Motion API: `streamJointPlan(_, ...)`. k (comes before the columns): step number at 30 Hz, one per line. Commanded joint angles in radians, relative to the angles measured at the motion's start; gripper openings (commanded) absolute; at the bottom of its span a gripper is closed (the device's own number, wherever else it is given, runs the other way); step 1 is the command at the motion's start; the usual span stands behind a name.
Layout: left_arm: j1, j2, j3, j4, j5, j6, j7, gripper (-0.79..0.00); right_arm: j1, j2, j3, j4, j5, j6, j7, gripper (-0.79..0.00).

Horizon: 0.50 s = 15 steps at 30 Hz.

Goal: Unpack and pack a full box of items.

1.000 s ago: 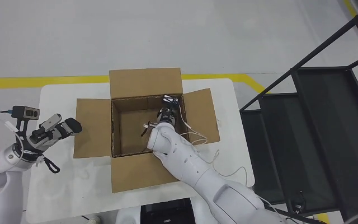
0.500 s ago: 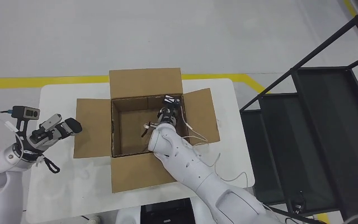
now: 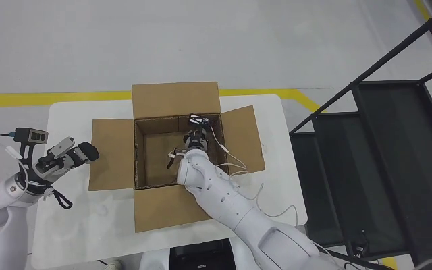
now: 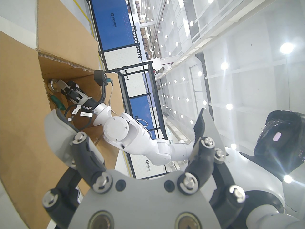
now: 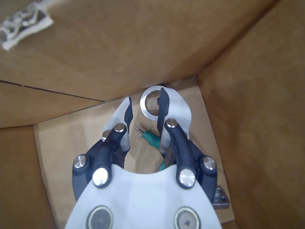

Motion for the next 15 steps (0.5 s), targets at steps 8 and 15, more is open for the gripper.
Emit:
streamJointPlan(8,0.0,0.0,0.0,0.0,0.0,0.0,0.0,0.0,0.027,-0.001,0.012,0.057,-0.027,-0.081,-0.031,-0.542)
streamJointPlan(15,0.0,0.0,0.0,0.0,0.0,0.0,0.0,0.0,0.057,-0.003,0.015,0.106,-0.058,-0.112,-0.008,-0.554)
